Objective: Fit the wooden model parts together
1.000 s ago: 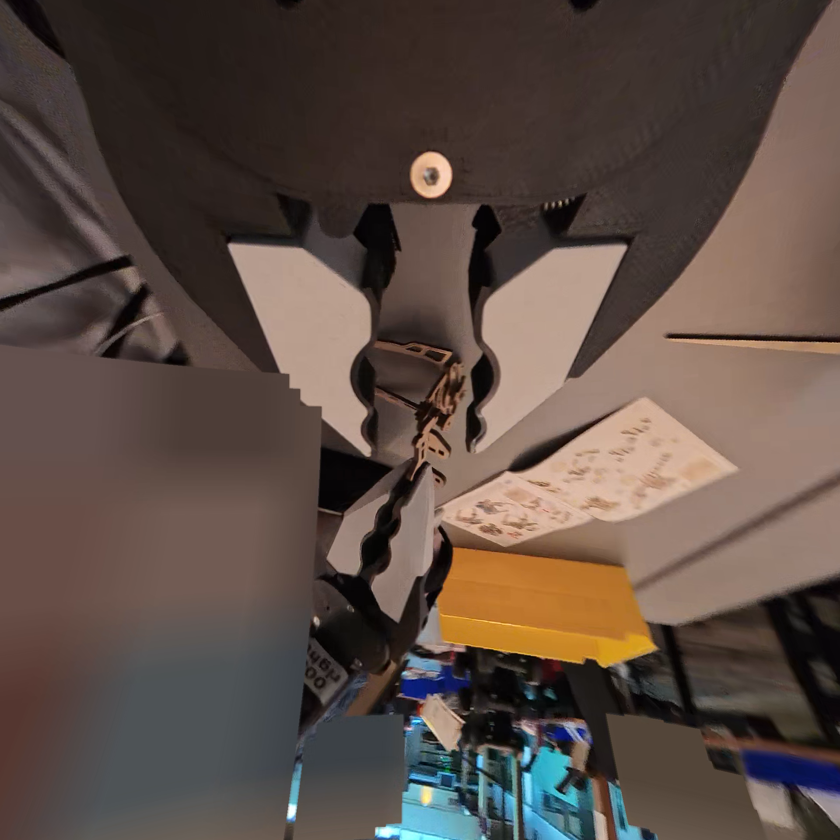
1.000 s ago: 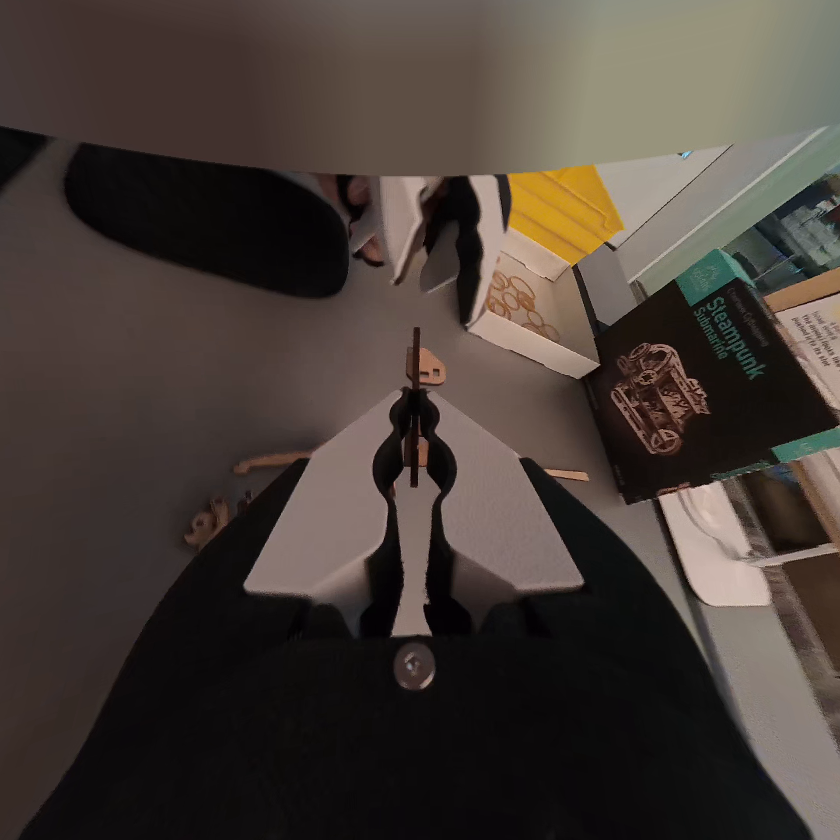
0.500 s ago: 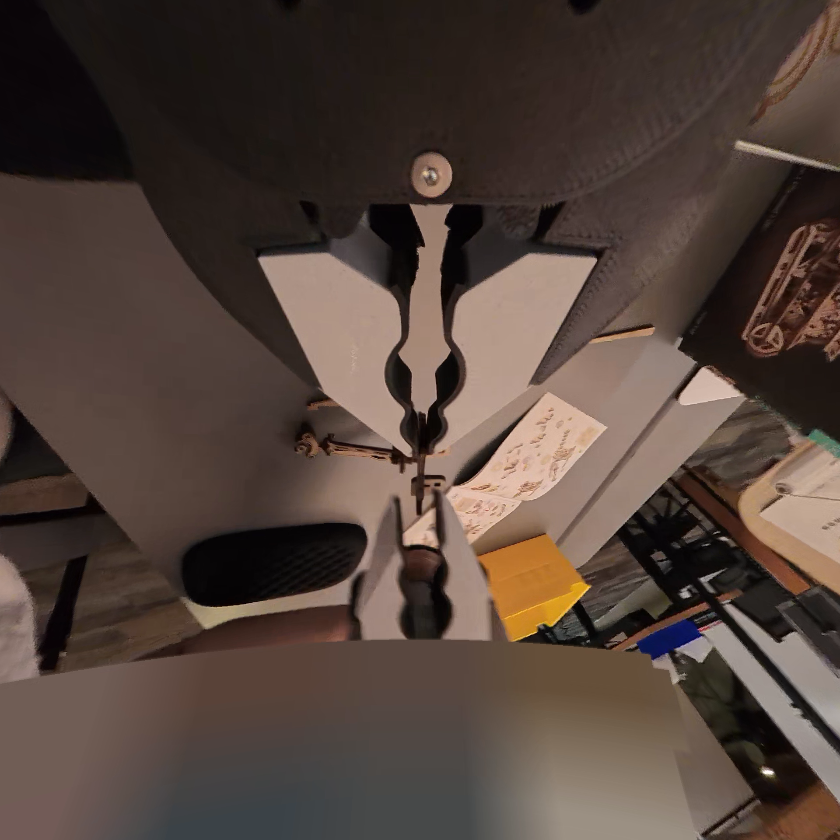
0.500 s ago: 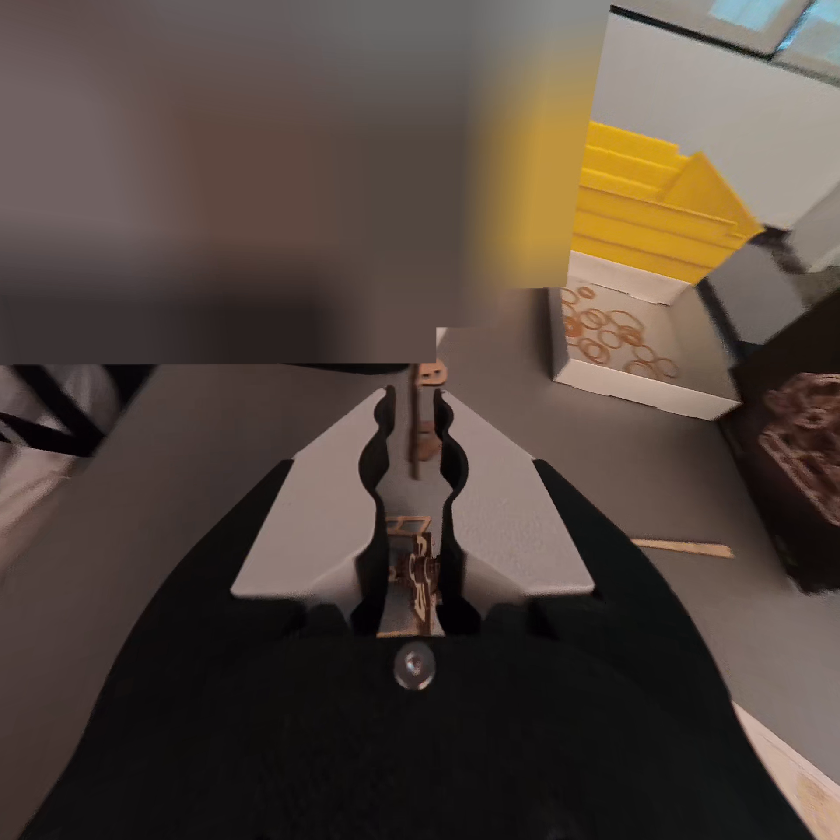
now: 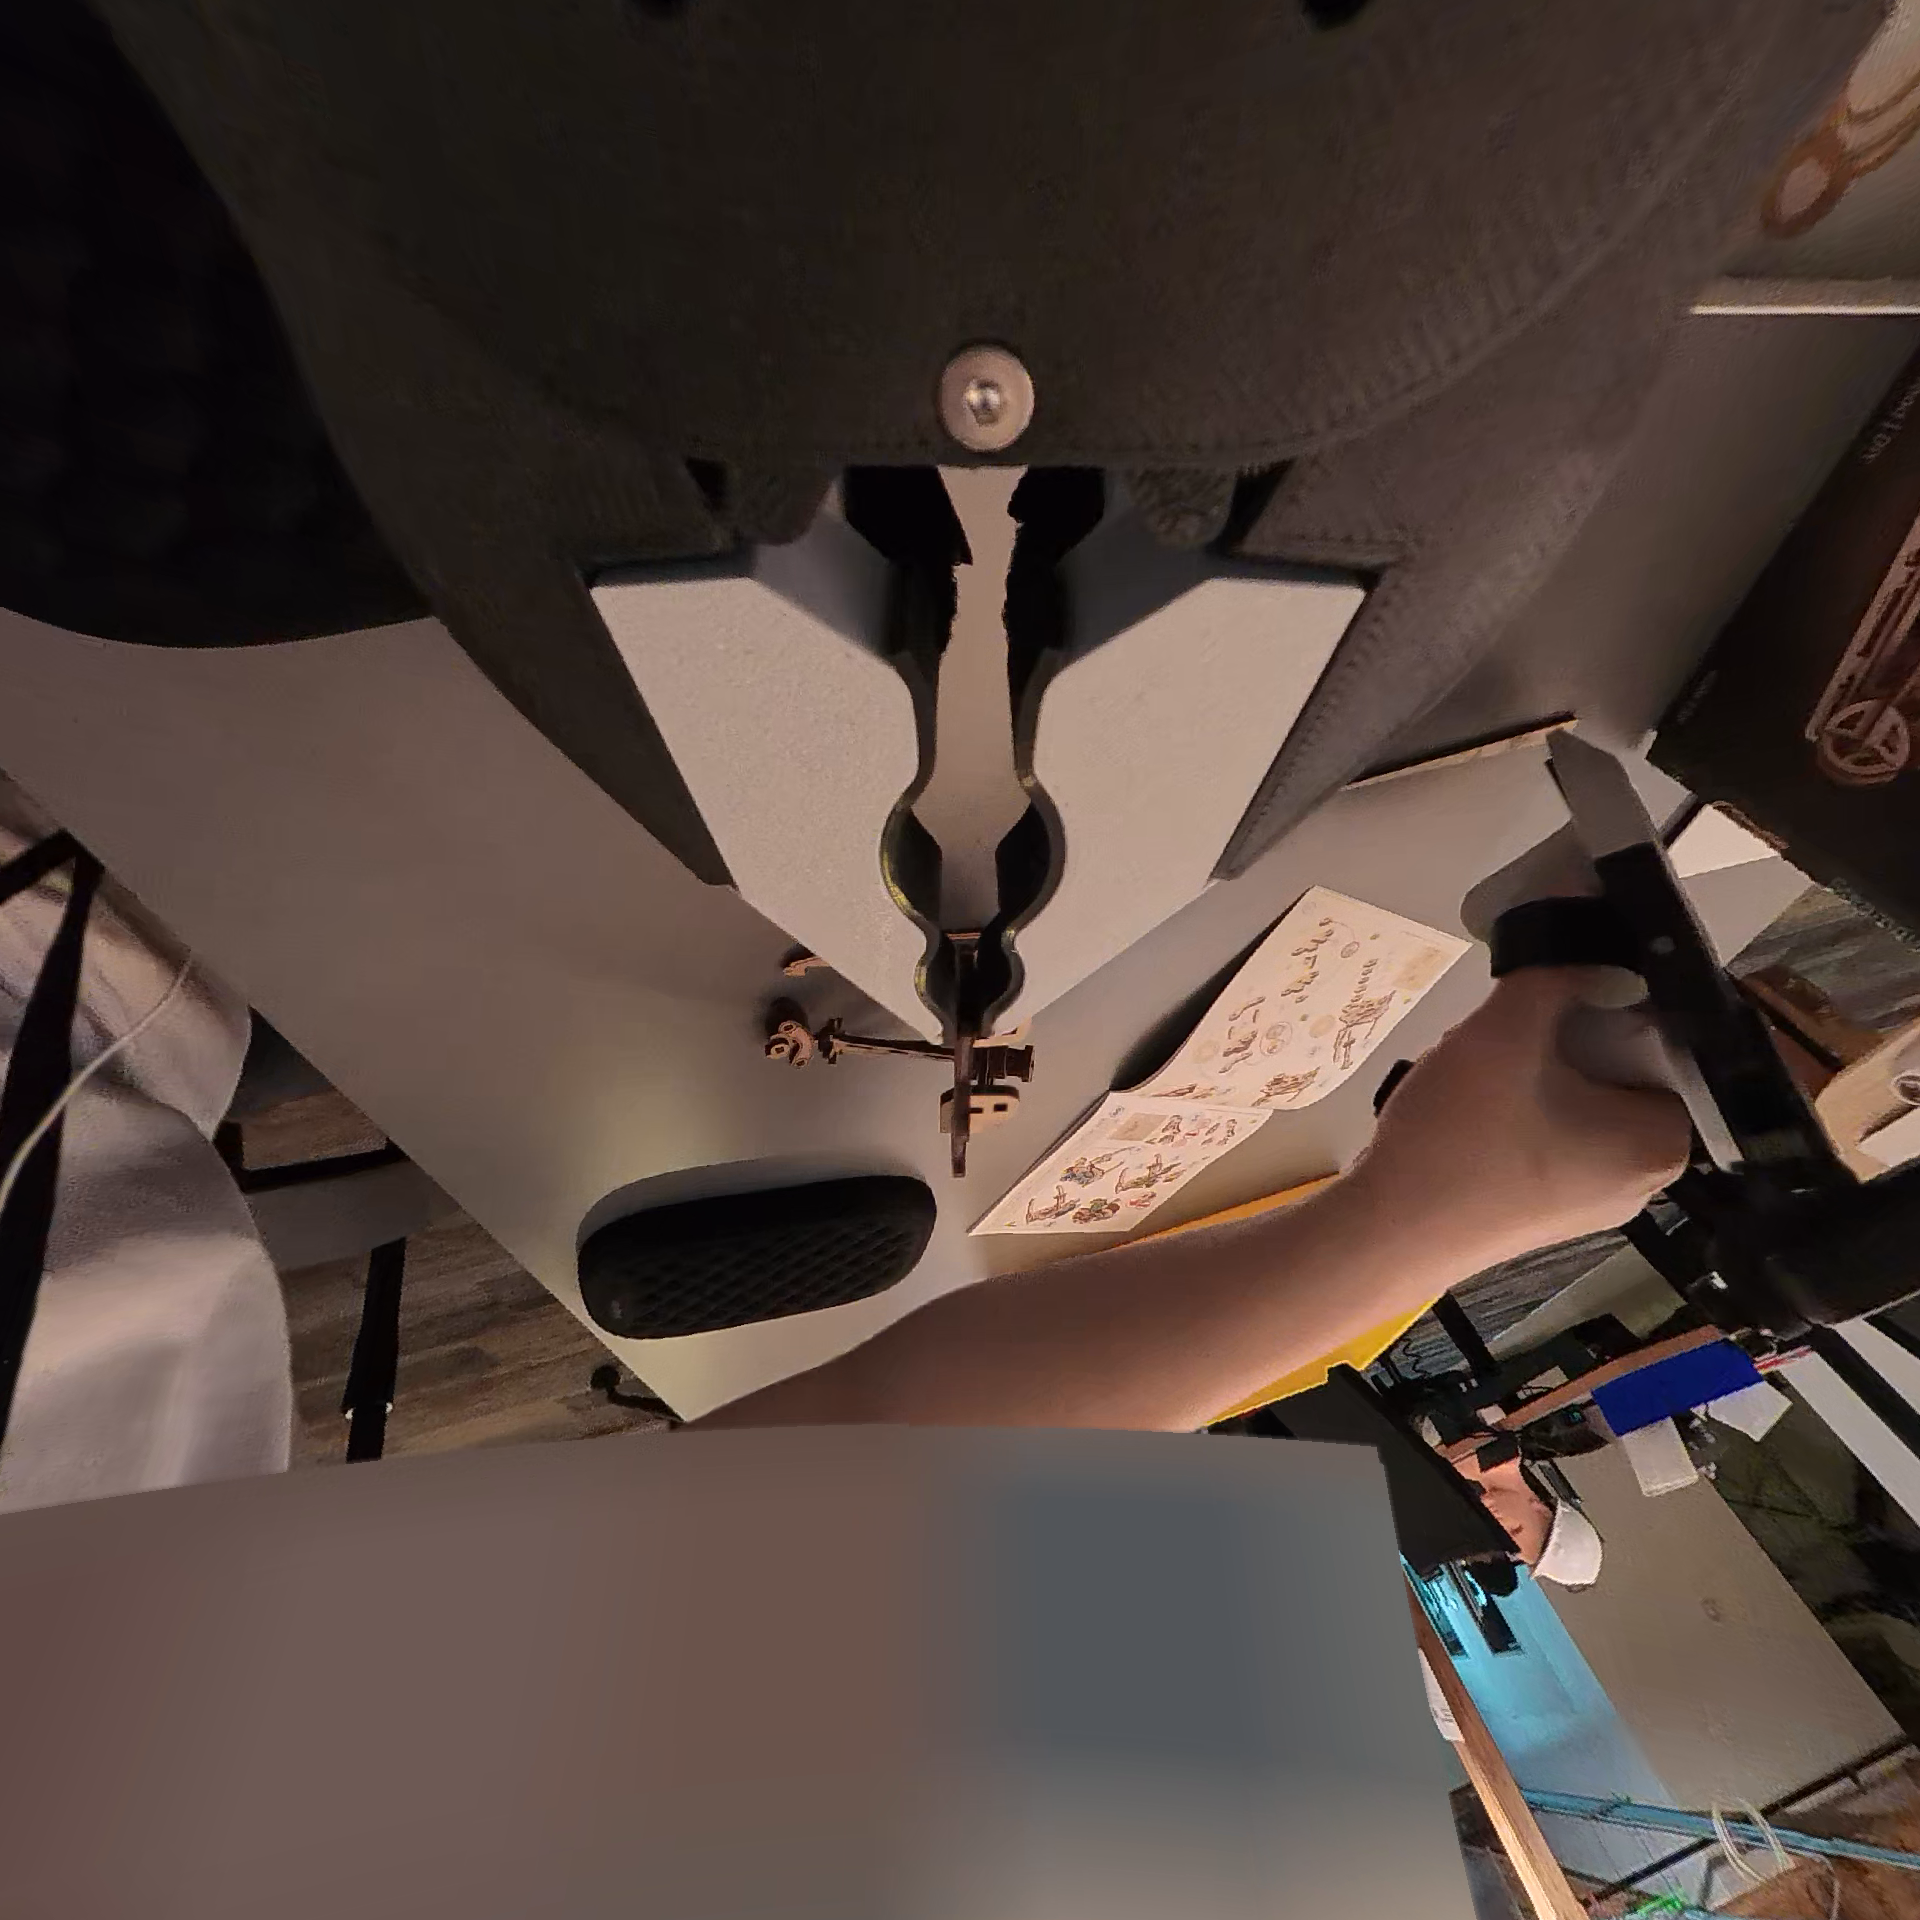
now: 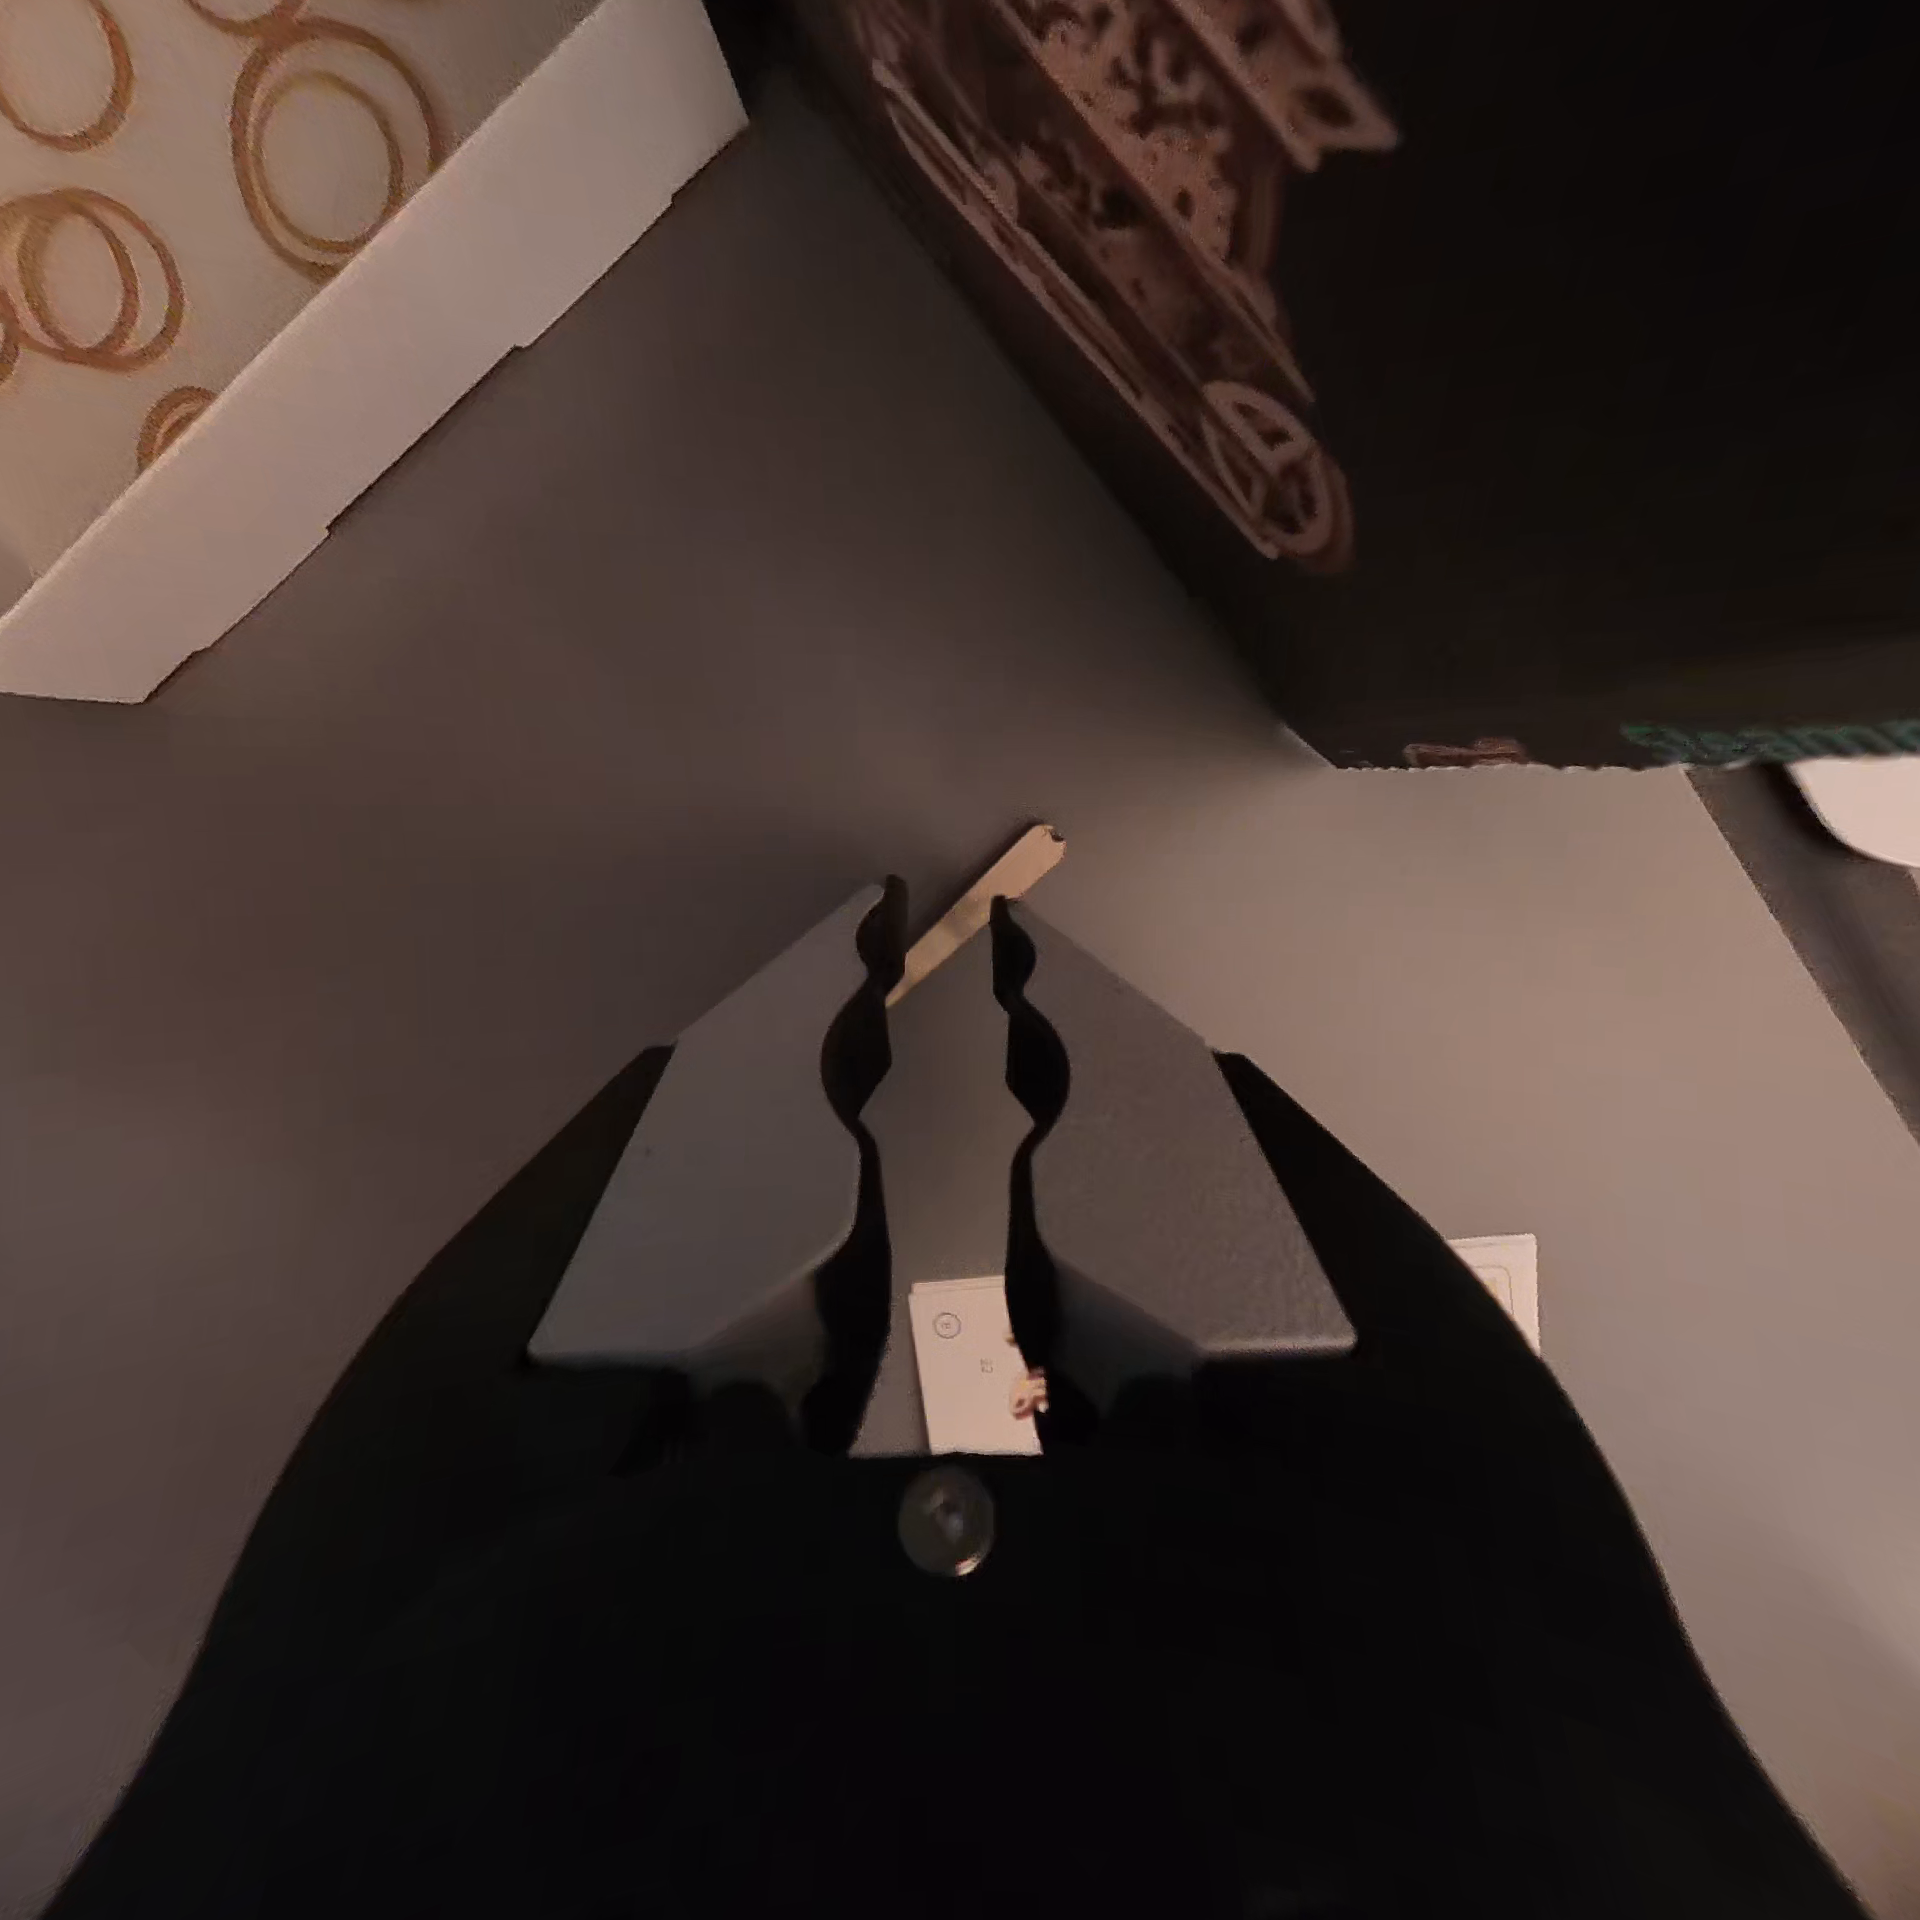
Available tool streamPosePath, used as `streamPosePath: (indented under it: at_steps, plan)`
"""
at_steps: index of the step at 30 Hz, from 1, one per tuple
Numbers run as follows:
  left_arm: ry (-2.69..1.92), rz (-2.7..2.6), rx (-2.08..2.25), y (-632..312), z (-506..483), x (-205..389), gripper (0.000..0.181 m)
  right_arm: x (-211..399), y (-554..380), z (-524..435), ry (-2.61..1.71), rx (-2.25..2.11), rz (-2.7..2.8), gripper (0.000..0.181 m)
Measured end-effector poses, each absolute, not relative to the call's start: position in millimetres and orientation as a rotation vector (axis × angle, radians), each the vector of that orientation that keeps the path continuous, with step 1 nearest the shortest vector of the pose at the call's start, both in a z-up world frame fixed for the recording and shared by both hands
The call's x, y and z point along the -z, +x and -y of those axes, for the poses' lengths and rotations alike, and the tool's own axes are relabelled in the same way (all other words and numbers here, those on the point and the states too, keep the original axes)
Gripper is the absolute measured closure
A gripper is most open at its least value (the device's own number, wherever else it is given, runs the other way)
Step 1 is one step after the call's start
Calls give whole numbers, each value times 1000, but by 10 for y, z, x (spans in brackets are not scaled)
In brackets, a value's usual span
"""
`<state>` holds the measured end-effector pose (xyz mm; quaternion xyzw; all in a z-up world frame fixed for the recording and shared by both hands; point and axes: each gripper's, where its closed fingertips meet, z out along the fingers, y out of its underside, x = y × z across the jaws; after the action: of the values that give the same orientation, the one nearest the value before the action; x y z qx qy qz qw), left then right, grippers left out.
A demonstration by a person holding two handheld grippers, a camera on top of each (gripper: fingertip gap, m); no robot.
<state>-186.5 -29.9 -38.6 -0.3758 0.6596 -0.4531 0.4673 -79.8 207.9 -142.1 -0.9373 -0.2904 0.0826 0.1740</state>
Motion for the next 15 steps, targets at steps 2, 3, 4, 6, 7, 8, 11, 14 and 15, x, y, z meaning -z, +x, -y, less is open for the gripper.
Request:
streamPosePath:
  at_steps: [2, 3, 4, 6, 7, 8, 11, 14, 15]
  plan:
    - [-916, -1604, 1114, -1873, 291, 362, 181, 1430, -816, -2084, -2671, -209, 813, 164]
    - [-913, -1597, 1118, -1878, 291, 342, 181, 1470, -775, -2066, -2706, -161, 816, 163]
    - [-910, -1595, 1123, -1886, 299, 323, 181, 1524, -715, -2041, -2747, -99, 820, 158]
    - [-893, -1575, 1126, -1901, 311, 254, 181, 1571, -704, -2018, -2762, -68, 811, 156]
    - [-882, -1566, 1129, -1909, 324, 218, 181, 1576, -694, -1998, -2771, -54, 813, 155]
    - [-870, -1562, 1131, -1918, 342, 186, 181, 1577, -698, -1967, -2783, -62, 814, 156]
    - [-848, -1560, 1125, -1932, 378, 137, 181, 1589, -691, -1774, -2821, -109, 913, 174]
    - [-833, -1567, 1128, -1941, 417, 115, 181, 1595, -742, -1356, -2852, -257, 1146, 175]
    - [-830, -1566, 1129, -1943, 424, 104, 181, 1595, -750, -1298, -2823, -265, 1208, 175]
